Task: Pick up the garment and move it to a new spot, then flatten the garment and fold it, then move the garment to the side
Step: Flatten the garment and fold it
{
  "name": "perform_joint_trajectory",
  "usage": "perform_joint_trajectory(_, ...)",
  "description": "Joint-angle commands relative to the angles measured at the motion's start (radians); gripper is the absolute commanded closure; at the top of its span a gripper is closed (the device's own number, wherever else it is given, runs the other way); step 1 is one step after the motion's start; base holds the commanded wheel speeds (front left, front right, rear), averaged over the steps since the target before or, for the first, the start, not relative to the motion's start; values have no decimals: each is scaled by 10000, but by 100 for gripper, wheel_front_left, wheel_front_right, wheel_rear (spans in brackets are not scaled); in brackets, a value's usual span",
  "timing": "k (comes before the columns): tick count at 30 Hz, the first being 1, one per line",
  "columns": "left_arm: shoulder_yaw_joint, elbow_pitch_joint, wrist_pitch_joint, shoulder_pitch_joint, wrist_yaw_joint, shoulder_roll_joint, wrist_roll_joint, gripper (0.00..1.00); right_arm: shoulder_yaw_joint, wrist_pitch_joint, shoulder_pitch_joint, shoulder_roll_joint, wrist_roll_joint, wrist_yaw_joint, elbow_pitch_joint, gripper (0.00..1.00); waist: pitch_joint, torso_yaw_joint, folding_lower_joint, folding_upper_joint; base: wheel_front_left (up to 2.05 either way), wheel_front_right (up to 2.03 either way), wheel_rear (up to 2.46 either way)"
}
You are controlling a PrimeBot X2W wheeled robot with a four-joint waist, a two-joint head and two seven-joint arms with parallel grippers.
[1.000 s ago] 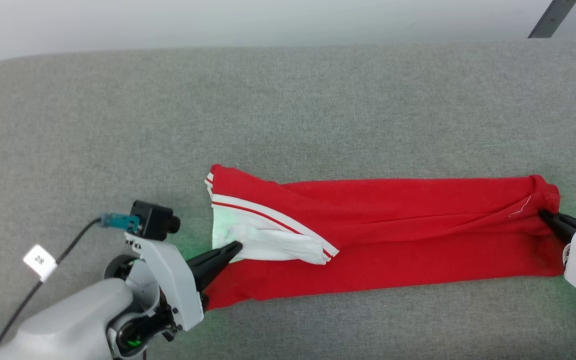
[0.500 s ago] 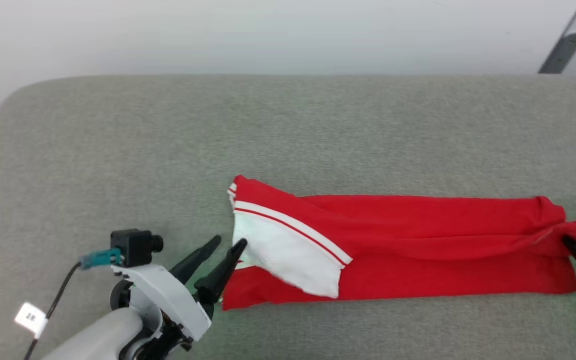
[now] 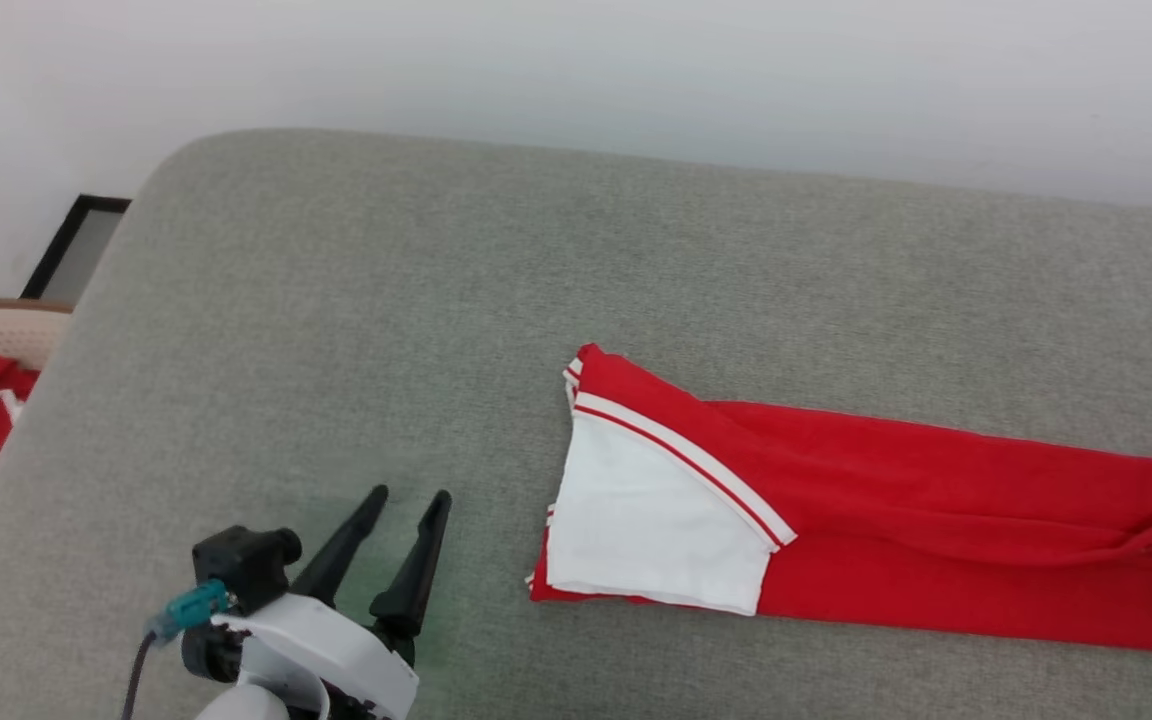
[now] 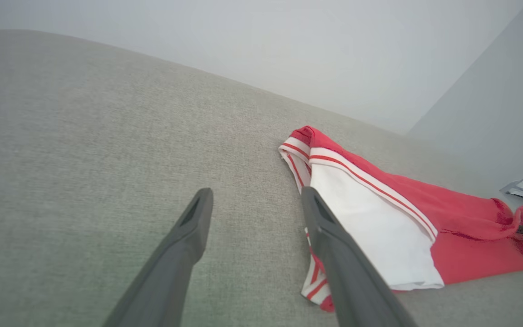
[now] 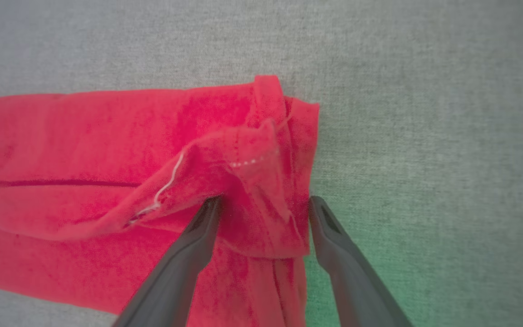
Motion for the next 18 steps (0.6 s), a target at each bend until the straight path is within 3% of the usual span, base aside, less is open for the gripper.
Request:
perform_joint_trajectory(1, 482, -135, 10, 275, 70, -234, 735, 0, -85, 180, -25, 71, 45, -18, 111, 0, 26, 151, -1, -1, 0, 0, 0)
perform_joint_trajectory(9, 2561, -943, 8, 909, 103, -1174, 4272, 0, -69, 1375, -374, 633, 60, -18, 890, 0, 143, 148, -1, -1, 0, 0, 0)
perform_joint_trajectory(16, 3679, -1057, 8, 1188, -369, -1923, 5646, 0, 58, 1936, -654, 1371, -176, -13, 1431, 0, 241, 107, -1, -1, 0, 0, 0)
perform_joint_trajectory(17, 3805, -1011, 9, 1218, -420, -2000, 5778, 0, 72, 1990, -670, 1482, -177, -13, 1502, 10, 269, 109, -1, -1, 0, 0, 0)
perform_joint_trajectory(18, 3910, -962, 7, 1244, -479, -2087, 5869, 0, 110, 2031, -675, 1589, -241, -13, 1507, 40, 288, 108, -1, -1, 0, 0, 0)
